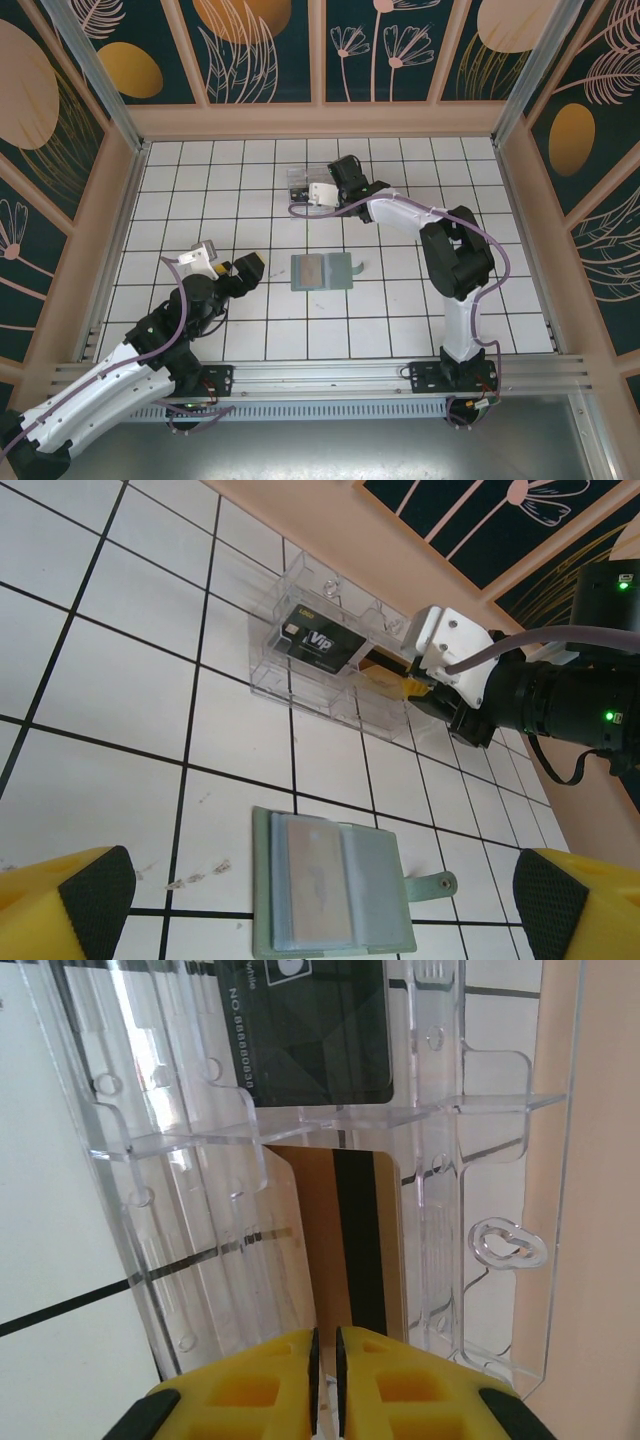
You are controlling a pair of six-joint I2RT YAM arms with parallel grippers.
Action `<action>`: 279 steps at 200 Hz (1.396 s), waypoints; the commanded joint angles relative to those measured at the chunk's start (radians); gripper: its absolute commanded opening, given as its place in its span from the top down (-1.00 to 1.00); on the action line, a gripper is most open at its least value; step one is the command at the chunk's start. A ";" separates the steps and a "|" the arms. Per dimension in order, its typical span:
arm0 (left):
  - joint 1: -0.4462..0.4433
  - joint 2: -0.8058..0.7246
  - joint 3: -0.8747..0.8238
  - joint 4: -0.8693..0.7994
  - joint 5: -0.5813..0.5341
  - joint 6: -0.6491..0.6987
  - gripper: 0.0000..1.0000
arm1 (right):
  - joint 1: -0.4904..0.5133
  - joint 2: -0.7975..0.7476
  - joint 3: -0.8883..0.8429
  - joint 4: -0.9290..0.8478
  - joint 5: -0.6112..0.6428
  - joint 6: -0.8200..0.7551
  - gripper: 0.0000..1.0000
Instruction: Take the credit cards out of the card holder
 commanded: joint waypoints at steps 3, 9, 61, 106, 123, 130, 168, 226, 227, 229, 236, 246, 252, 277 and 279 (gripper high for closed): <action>0.005 0.003 -0.010 -0.005 -0.019 0.010 -0.97 | -0.013 0.032 0.029 0.039 -0.004 0.007 0.64; 0.006 0.003 -0.010 -0.006 -0.020 0.011 -0.97 | -0.014 0.033 0.033 0.043 -0.004 0.008 0.64; 0.006 0.008 -0.012 -0.008 -0.025 0.013 -0.97 | -0.022 0.051 0.035 0.102 0.027 0.017 0.60; 0.005 0.009 -0.014 -0.006 -0.025 0.013 -0.97 | -0.030 0.059 0.053 0.143 0.047 0.038 0.60; 0.005 0.008 -0.015 -0.007 -0.026 0.013 -0.97 | -0.031 0.061 0.057 0.146 0.048 0.045 0.59; 0.005 0.008 -0.016 -0.006 -0.026 0.012 -0.97 | -0.032 0.058 0.059 0.150 0.050 0.049 0.60; 0.006 0.012 -0.015 -0.004 -0.025 0.013 -0.97 | -0.033 0.051 0.050 0.115 0.018 0.056 0.50; 0.006 0.018 -0.017 0.003 -0.018 0.011 -0.97 | -0.028 0.021 0.046 0.100 0.013 0.079 0.39; 0.005 0.019 -0.017 0.004 -0.019 0.011 -0.97 | -0.028 0.020 0.046 0.100 0.013 0.081 0.39; 0.005 0.019 -0.017 0.004 -0.018 0.012 -0.97 | -0.028 0.016 0.047 0.099 0.013 0.084 0.39; 0.005 0.020 -0.018 0.005 -0.018 0.011 -0.97 | -0.025 0.005 0.048 0.092 0.013 0.102 0.39; 0.006 0.024 -0.020 0.011 -0.014 0.011 -0.97 | -0.022 -0.015 0.049 0.088 0.017 0.141 0.40; 0.005 0.027 -0.023 0.015 -0.011 0.011 -0.97 | -0.018 -0.027 0.053 0.076 0.017 0.171 0.39; 0.005 0.060 -0.038 0.051 0.007 0.004 -0.97 | -0.002 -0.094 0.051 0.040 0.028 0.347 0.40; 0.005 0.064 -0.039 0.058 0.010 0.002 -0.97 | 0.000 -0.103 0.048 0.037 0.028 0.365 0.40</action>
